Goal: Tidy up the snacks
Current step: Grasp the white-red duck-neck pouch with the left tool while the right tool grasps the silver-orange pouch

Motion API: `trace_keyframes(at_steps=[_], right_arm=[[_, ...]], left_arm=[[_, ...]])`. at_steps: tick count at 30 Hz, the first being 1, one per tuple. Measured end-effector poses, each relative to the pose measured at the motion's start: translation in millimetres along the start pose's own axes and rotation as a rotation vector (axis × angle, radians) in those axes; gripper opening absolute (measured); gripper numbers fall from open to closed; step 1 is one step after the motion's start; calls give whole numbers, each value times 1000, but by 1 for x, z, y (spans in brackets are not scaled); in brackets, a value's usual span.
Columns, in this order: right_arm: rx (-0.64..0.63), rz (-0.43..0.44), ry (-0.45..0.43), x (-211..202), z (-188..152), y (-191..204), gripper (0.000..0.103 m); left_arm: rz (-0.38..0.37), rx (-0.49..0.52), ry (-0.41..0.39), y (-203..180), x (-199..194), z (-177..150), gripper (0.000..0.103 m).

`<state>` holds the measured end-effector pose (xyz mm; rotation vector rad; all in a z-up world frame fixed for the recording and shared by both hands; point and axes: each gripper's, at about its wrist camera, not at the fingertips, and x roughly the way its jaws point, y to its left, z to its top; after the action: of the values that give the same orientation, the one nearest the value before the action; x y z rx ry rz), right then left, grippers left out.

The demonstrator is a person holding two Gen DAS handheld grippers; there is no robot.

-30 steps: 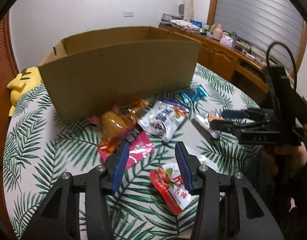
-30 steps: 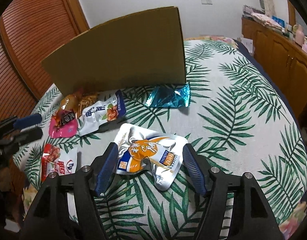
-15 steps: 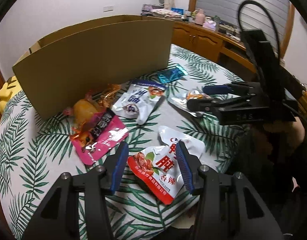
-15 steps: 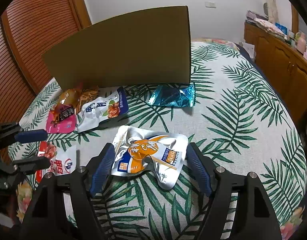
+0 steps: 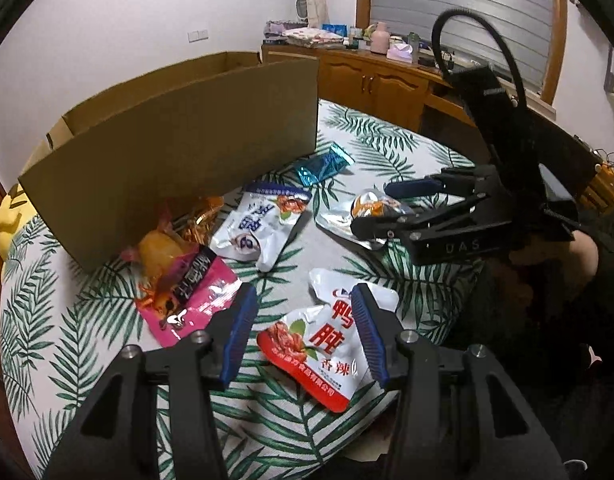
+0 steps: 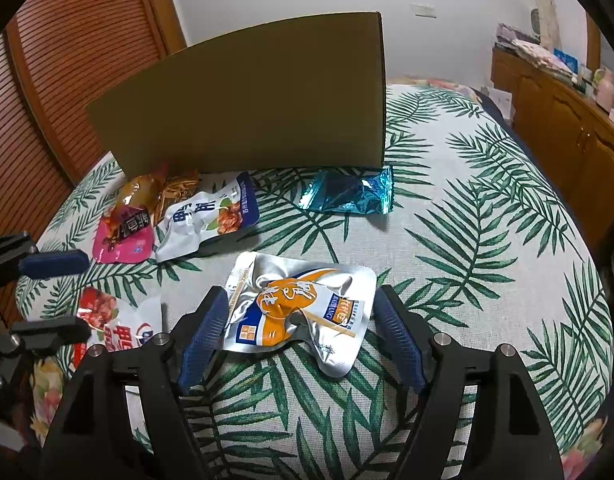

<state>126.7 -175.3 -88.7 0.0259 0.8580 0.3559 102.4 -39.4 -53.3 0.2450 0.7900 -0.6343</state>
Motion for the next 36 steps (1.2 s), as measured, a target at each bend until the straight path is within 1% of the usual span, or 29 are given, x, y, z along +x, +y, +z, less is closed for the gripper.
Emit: trace_keyframes(at_steps=[2,4,8,12,15,16,18,19,24,33,36], right_arm=[[-1,0,0,0,0,0,78],[-3,1,0,0,0,0,78],[-7,4,-1,0,0,0,78],[-7,3,-1,0,-1,1,78],[-11,6,-1,0,-1,0,78],[-13,6,-3,-1,-1,0,78],[-15,6,-5,-1,-2,0,79],[-17,5,-5,-1,-2,0,79],[-37,-4,-8,0,-4,2,80],[-42,-7,-9,0,-5,4,80],[-48,-14,-5,0,-5,5,80]], left_arm=[[-22,15,5,-2,1,1,50],[-25,34,18,-6,5,1,50],[-35,67,69,-16,20,-2,50],[-12,65,114,-17,34,-6,50],[-22,43,115,-13,36,-7,53],[-26,36,116,-11,37,-7,56],[-9,30,138,-9,43,-8,64],[2,31,128,-9,43,-8,68],[4,12,120,-7,42,-10,69],[16,3,143,-8,43,-9,69],[31,-24,140,-4,43,-9,69]])
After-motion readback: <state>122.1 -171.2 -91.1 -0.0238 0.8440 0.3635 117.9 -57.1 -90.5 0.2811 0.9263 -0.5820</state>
